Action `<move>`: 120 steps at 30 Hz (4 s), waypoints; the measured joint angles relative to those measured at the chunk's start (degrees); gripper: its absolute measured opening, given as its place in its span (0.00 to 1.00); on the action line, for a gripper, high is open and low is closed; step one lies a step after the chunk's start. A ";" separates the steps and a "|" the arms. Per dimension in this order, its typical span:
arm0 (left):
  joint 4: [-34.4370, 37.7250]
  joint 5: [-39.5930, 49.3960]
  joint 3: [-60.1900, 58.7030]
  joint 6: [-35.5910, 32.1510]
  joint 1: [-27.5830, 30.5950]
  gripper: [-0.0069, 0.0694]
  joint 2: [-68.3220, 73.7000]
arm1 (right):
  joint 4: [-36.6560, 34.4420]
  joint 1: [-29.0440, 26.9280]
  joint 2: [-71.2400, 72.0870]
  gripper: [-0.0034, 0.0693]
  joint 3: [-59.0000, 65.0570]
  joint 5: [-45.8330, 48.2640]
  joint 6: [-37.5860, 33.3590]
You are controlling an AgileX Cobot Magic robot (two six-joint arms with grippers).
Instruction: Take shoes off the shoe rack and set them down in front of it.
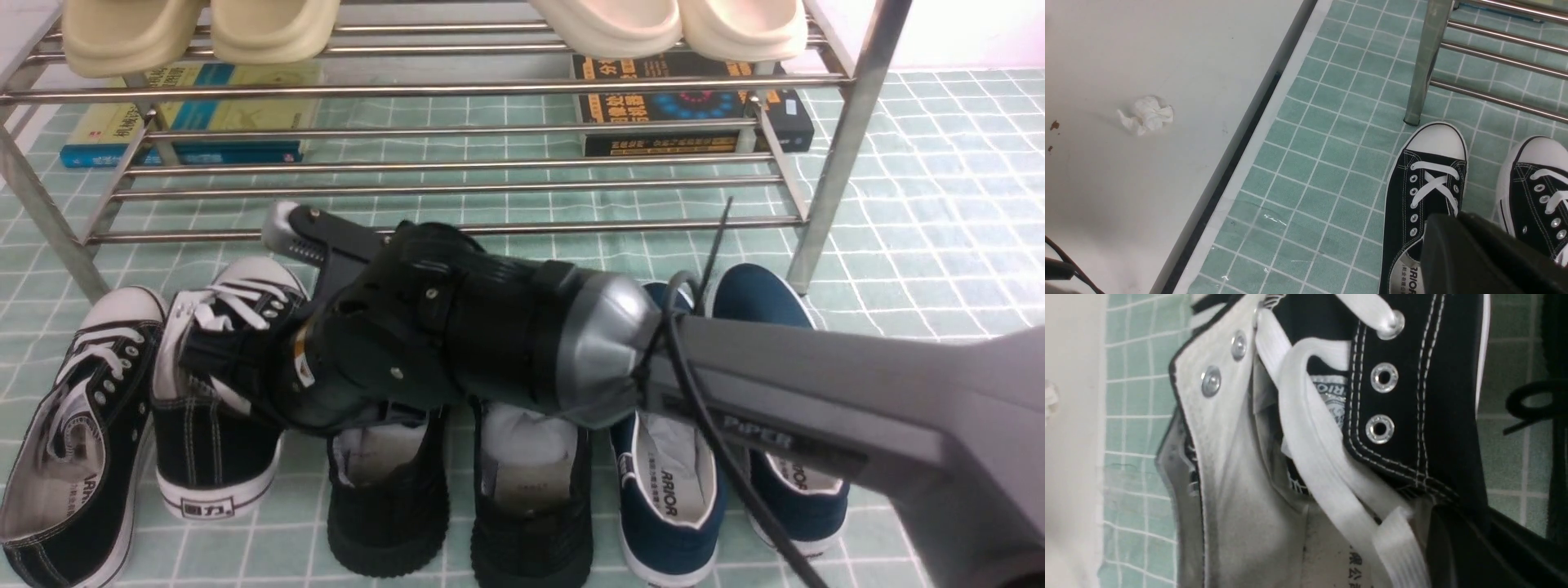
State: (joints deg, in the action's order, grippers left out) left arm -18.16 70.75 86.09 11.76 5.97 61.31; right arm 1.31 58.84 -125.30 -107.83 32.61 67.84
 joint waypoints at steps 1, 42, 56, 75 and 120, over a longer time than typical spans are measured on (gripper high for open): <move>0.00 0.00 0.00 0.00 0.00 0.14 0.00 | 0.00 0.00 -0.09 0.09 0.00 0.00 0.00; 1.05 0.00 0.00 0.05 -0.05 0.16 0.00 | 1.47 -8.82 37.08 0.06 -0.31 38.99 -48.38; 2.37 0.00 0.00 0.05 -0.05 0.16 0.00 | 0.35 -9.01 74.28 0.03 30.86 37.15 -61.24; 5.00 0.00 0.00 0.05 -0.05 0.18 0.00 | 0.40 -9.01 95.71 0.04 78.21 -18.12 -61.35; 7.88 0.01 -1.66 0.18 -0.05 0.19 0.00 | 0.60 -31.48 112.81 0.10 95.27 -19.33 -61.35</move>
State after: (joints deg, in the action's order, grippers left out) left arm -10.28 70.76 84.43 11.93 5.92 61.31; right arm 1.90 27.35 -12.49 -12.56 13.28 6.49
